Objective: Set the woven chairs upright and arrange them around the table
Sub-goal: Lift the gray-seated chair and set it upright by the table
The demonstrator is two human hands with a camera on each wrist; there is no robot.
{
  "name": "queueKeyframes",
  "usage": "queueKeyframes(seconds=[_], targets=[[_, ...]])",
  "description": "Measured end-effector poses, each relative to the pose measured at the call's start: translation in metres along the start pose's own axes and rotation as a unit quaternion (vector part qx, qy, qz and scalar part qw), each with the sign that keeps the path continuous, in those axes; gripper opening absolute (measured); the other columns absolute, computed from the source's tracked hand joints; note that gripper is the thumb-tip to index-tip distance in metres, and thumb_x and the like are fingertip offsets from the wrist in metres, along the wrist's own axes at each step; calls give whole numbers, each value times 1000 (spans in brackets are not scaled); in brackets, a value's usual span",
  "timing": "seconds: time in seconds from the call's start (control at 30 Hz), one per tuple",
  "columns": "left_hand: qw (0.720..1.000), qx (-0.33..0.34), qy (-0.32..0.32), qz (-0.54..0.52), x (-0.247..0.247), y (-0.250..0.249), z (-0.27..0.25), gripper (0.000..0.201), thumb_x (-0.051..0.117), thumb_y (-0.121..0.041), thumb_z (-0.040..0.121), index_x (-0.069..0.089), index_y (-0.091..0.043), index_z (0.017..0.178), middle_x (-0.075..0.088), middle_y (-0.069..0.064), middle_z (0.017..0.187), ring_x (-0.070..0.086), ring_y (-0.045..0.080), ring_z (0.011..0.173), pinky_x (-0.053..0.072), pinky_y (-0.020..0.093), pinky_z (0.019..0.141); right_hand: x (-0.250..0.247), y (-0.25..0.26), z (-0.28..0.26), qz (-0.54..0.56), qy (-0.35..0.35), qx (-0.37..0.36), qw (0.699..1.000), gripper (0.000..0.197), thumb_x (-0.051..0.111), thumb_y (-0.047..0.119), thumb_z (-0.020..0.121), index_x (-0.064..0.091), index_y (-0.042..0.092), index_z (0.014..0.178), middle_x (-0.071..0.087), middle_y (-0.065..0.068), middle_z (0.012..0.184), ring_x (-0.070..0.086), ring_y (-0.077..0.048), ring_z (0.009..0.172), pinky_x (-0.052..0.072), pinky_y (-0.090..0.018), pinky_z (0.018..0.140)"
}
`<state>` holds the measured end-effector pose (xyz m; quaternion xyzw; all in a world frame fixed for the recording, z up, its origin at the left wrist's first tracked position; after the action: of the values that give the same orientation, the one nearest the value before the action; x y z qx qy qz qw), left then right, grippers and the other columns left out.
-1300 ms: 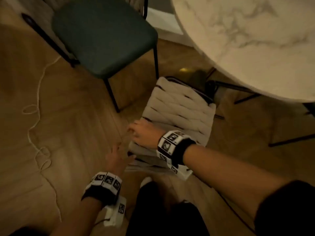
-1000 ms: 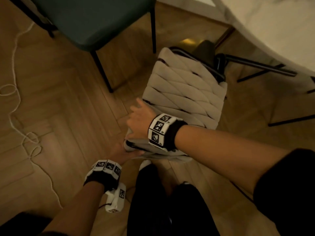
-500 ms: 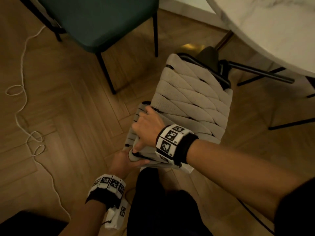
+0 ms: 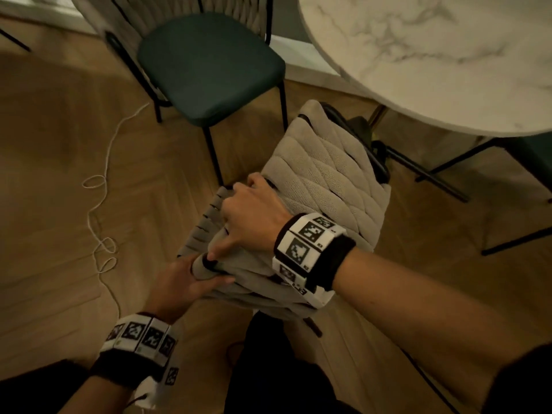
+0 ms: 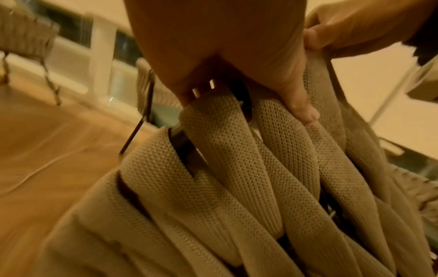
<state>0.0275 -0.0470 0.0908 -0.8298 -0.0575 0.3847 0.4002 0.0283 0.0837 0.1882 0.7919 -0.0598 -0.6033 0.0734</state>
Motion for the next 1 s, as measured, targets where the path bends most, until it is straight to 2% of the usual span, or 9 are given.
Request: queueKeyframes(seconds=[0.1,0.2,0.3,0.4,0.57,0.67,0.77,0.9,1.0], targets=[[997,66,-29,-2,-8,-41,-23,47,74,-62,61,67,-29,94,73,-8,82,65,4,77,54,24,65,-32,-6,-42,7,-31,17,999,65,55,81,64,68,21,85,52,5,83,52,-17,96,28,-39,98],[988,134,-59,50,-3,-90,-46,45,69,-66,64,67,-29,89,68,-8,80,60,6,73,49,21,60,-55,-26,-95,33,-51,42,997,66,56,81,61,72,25,92,48,7,89,45,-16,99,23,-40,104],[977,189,-47,82,29,-139,-68,56,57,-78,61,64,-28,86,63,-8,76,56,10,73,49,34,60,-61,-58,-160,83,-78,77,990,61,61,80,56,72,31,92,51,6,91,39,-14,96,21,-38,106],[954,252,-40,156,78,-179,-93,58,54,-77,61,61,-22,80,57,-10,69,51,10,64,41,24,51,-47,-84,-228,106,-81,112,985,59,60,82,54,70,35,89,59,6,93,43,-11,96,20,-34,103],[933,266,3,243,164,-228,-125,55,65,-69,64,54,-16,75,63,1,78,59,21,75,46,33,61,-19,-126,-325,138,-174,235,946,52,43,67,86,67,26,65,64,10,73,42,-6,84,20,-30,104],[920,296,42,255,211,-256,-150,48,65,-65,67,53,-19,77,65,0,83,60,19,83,42,29,63,1,-143,-378,108,-218,327,913,43,45,53,93,61,25,65,60,5,82,43,-11,89,19,-27,97],[904,322,69,273,254,-274,-177,47,61,-65,70,55,-19,82,66,0,89,60,19,89,46,31,66,23,-158,-440,151,-315,420,837,17,62,36,87,64,23,97,46,-4,115,38,-24,113,22,-29,98],[897,334,116,264,305,-287,-204,43,58,-57,76,56,-19,96,66,1,102,56,22,102,48,35,74,69,-182,-522,373,-396,559,626,80,65,2,79,25,26,144,18,-12,150,25,-35,135,28,-43,112],[870,367,215,251,331,-272,-219,45,57,-52,82,51,-25,118,58,-5,122,48,17,115,46,35,86,102,-200,-563,423,-369,618,551,91,67,5,81,11,15,151,34,-19,149,41,-36,133,40,-44,108]])
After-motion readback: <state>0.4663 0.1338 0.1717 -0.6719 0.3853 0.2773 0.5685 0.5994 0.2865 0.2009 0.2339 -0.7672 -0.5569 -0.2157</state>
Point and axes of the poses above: each hand's wrist, its own z-axis towards the middle knuckle, its own x-axis out of the palm, y = z × x, the point moved 9 cm from there along z, towards the middle knuckle
